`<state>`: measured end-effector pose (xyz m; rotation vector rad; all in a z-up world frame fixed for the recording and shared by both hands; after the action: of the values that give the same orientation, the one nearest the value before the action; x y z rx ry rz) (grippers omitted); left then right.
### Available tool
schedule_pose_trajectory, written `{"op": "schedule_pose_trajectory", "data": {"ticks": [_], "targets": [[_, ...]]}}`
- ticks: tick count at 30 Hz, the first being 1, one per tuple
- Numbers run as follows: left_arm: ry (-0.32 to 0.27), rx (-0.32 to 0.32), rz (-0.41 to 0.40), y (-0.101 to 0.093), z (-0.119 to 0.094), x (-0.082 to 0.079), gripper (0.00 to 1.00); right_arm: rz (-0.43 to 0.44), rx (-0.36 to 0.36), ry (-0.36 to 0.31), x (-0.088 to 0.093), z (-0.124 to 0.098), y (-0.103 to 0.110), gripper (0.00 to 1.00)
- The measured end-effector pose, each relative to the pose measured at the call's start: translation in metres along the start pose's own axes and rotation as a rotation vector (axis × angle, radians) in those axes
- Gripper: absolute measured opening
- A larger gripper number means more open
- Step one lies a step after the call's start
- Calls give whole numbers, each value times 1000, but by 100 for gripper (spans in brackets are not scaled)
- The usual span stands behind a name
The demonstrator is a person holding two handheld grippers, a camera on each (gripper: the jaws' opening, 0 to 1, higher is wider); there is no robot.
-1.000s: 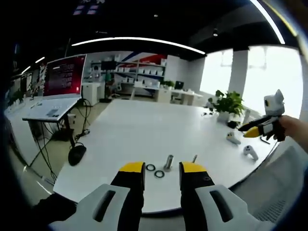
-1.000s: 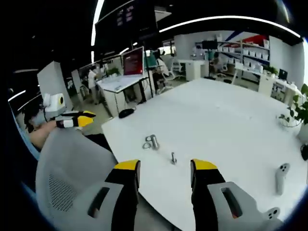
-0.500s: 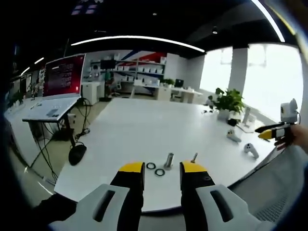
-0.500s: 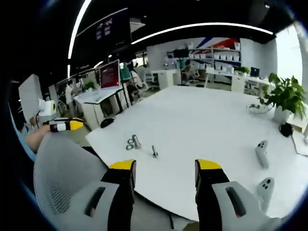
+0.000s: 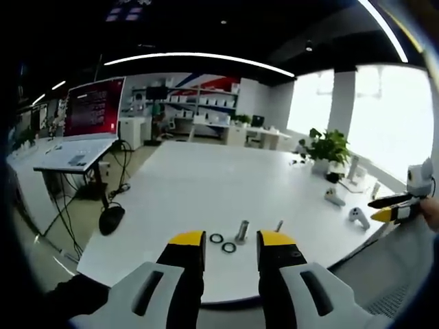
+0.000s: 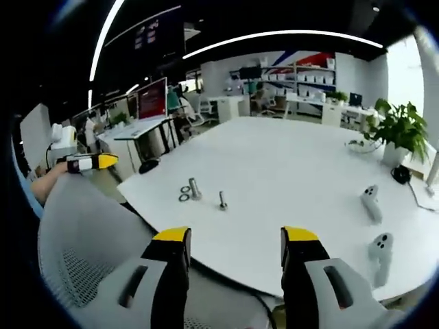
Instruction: Place the washer onto the threaded stud by aligning its center hole with the stud, sliding it down to the base, and recovering from edge contact or off-axis alignment until the washer reaches the visible bottom stop.
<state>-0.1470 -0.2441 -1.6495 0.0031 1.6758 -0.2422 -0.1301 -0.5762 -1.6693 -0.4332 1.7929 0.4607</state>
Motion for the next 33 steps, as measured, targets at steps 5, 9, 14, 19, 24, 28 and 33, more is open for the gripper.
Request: {"op": "schedule_pose_trajectory", "data": {"ticks": [5, 9, 14, 19, 24, 28, 33], "targets": [[-7, -9, -8, 3, 0, -1, 28, -149, -58, 87, 10, 0, 14, 44], [-9, -11, -8, 1, 1, -2, 27, -113, -32, 44, 4, 3, 8, 46], [-37, -21, 1, 3, 1, -6, 27, -91, -29, 74, 9, 3, 5, 42], [-10, -9, -5, 2, 3, -2, 26, -78, -33, 66, 7, 6, 5, 39], [-5, -7, -1, 2, 2, -1, 26, -76, -31, 73, 9, 4, 5, 37], [-3, -7, -1, 2, 2, -1, 26, -74, -36, 78, 10, 4, 6, 36], [-34, 1, 17, 0, 3, -7, 25, -68, -40, 81, 10, 4, 6, 36]]}}
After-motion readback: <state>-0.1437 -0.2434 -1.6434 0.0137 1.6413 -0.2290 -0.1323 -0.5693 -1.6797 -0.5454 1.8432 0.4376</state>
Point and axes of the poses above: the point that each gripper's makers call its tool centre point, and the gripper's own axes: z roughly forward along the fingers, y roughly to its left, x roughly out of its underside, the point moved 1 cm from there along -z, roughly backward along the fingers, and after that the axes turned 15 degrees about -y, right-handed, at the moved point
